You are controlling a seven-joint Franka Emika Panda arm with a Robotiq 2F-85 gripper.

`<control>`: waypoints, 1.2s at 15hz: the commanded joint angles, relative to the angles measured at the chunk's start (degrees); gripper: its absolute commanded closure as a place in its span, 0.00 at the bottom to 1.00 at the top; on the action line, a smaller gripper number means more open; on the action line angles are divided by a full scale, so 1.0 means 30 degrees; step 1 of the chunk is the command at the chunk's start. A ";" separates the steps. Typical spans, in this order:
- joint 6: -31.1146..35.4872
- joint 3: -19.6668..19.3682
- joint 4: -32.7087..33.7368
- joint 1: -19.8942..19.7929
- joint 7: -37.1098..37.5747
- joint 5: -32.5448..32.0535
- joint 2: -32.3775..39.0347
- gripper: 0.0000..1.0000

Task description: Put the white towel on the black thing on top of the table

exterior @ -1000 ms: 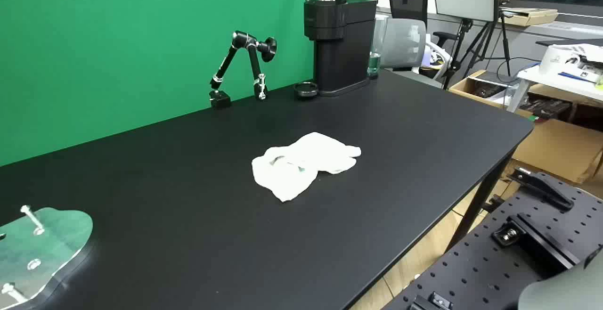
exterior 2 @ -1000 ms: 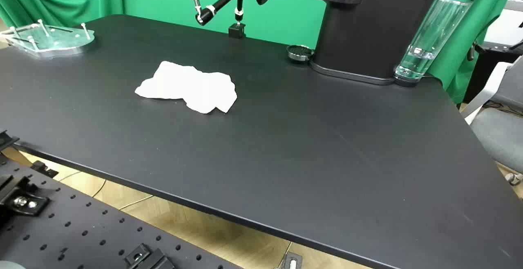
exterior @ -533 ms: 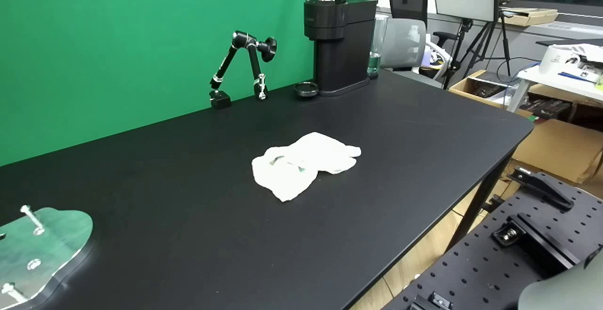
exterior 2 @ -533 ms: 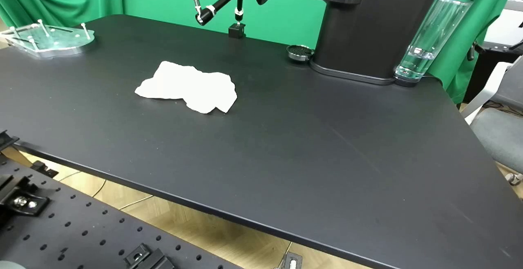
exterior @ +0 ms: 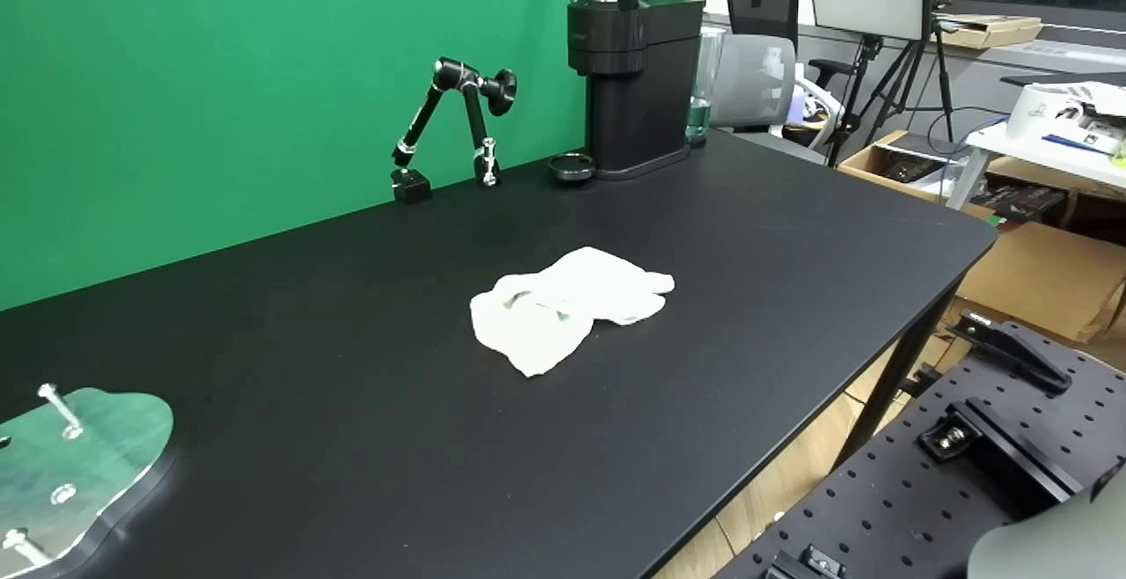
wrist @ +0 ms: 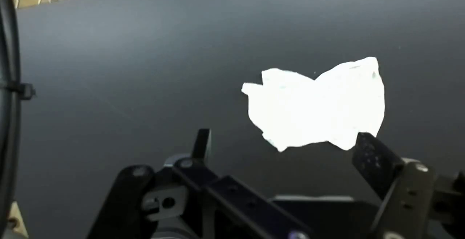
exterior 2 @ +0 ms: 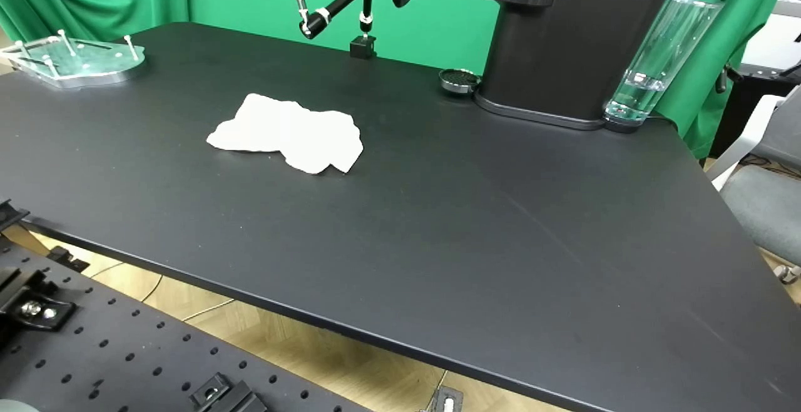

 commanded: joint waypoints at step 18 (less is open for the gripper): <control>1.3250 0.1128 -0.6965 0.0449 -0.0796 -0.4132 -0.0011 0.00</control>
